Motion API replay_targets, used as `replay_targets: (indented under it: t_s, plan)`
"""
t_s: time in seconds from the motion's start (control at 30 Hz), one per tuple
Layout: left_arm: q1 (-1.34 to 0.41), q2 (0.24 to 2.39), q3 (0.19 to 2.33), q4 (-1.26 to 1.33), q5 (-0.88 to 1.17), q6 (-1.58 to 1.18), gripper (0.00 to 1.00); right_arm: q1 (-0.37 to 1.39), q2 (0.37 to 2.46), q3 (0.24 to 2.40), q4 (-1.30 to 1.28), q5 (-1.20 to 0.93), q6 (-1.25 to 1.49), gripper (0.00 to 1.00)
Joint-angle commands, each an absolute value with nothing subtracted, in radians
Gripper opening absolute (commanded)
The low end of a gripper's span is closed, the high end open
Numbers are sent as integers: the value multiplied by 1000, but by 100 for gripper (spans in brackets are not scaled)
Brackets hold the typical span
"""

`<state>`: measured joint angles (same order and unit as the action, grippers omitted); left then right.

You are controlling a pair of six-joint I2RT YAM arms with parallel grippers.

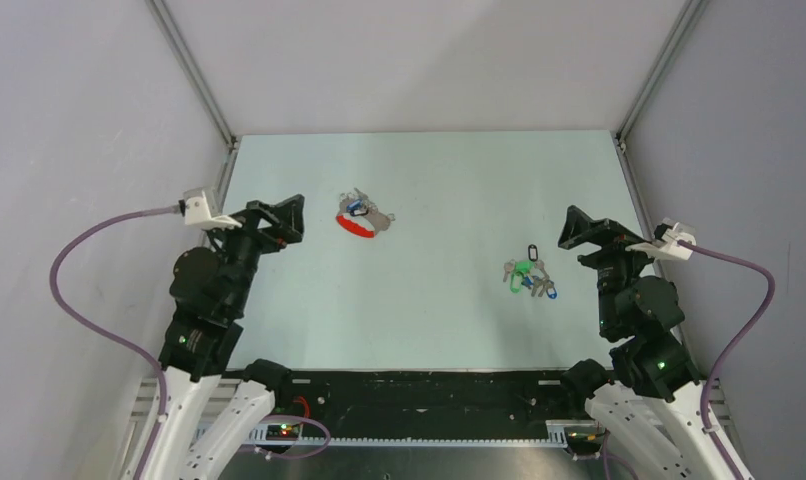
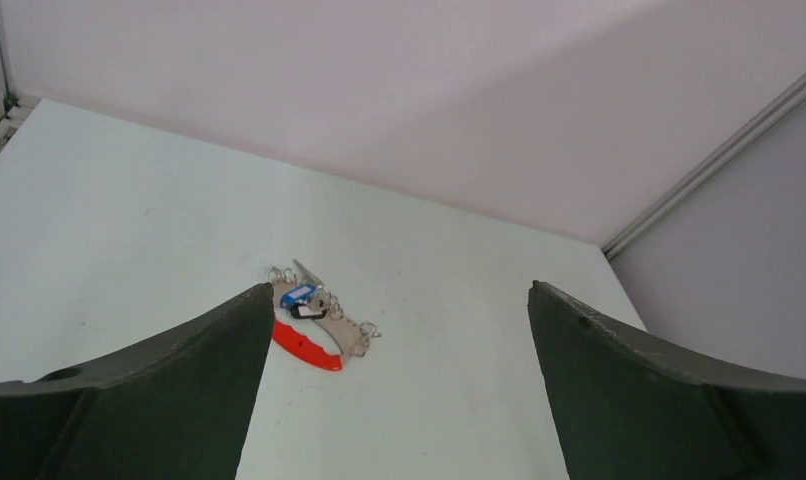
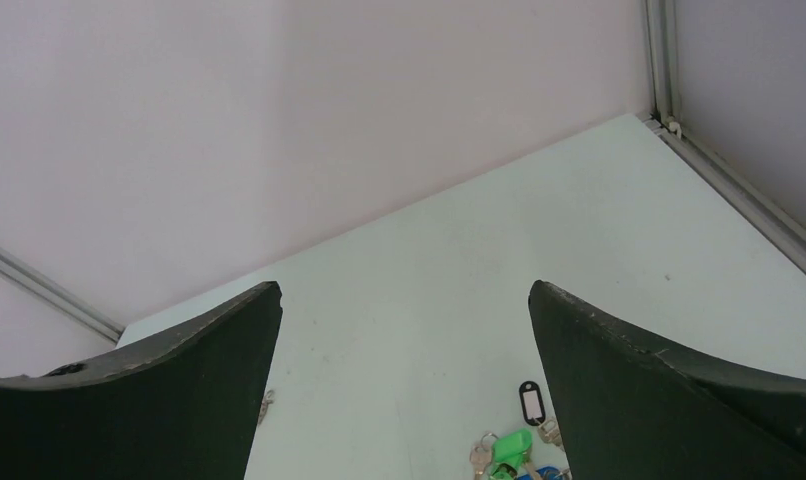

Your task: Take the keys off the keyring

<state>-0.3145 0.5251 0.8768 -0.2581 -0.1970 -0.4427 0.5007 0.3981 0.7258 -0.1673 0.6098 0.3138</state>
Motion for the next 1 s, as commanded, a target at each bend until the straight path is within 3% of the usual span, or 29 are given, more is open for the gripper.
replay_targets:
  t_s: [0.0, 0.3, 0.37, 0.47, 0.53, 0.77, 0.97]
  plan:
    - [-315, 598, 878, -269, -170, -449, 100, 499, 402, 755, -168, 641, 325, 100]
    - [-320, 975, 926, -258, -198, -613, 96, 498, 401, 756, -173, 633, 341, 99]
    - [-331, 1088, 950, -232, -233, -642, 91, 497, 400, 756, -178, 635, 344, 100]
    - [-342, 1303, 1052, -199, -254, -628, 71, 496, 406, 755, -183, 634, 352, 99]
    - [-343, 1436, 1136, -198, -270, -617, 67, 496, 415, 756, -181, 622, 352, 100]
    - [-350, 1805, 1385, -217, -346, -587, 68, 488, 426, 756, -178, 594, 360, 100]
    - [-349, 1999, 1561, -320, -356, -555, 70, 481, 414, 754, -180, 591, 364, 99]
